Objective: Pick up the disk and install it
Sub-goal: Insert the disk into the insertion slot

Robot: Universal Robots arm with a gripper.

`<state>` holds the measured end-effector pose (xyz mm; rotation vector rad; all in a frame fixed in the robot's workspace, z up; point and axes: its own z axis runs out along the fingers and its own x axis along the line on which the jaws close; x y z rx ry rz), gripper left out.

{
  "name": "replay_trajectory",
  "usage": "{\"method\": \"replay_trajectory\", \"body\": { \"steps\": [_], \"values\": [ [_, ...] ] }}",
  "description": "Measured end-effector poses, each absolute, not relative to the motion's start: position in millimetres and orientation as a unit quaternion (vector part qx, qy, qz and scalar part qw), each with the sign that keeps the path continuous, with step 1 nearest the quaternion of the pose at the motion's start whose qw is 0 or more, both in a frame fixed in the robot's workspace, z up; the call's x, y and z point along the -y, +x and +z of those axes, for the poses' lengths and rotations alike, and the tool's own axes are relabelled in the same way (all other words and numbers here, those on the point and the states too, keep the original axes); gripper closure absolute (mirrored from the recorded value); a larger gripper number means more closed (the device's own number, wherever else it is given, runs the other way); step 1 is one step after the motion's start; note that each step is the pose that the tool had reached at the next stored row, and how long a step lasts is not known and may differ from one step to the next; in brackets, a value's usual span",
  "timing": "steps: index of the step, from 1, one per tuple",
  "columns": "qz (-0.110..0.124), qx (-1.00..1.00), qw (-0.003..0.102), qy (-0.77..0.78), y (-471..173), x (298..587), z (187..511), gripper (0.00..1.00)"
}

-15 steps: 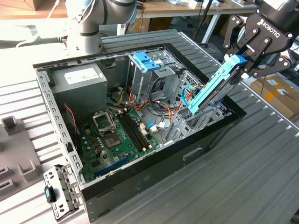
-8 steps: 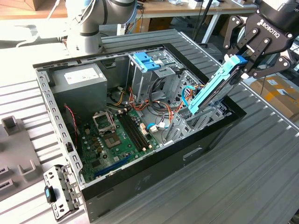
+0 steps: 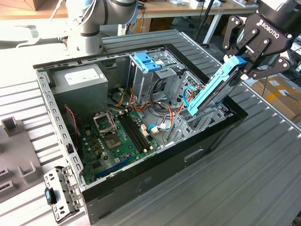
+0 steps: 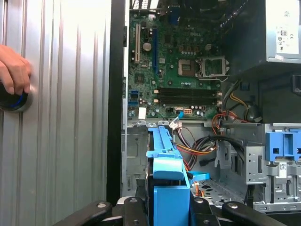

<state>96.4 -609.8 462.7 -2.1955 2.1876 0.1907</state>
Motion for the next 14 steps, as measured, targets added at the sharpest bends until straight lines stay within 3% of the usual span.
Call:
{"method": "replay_trajectory", "body": {
  "steps": [14],
  "values": [
    [0.061, -0.704, 0.018, -0.707, 93.1, 607.2, 462.7, 0.64]
  ]
}}
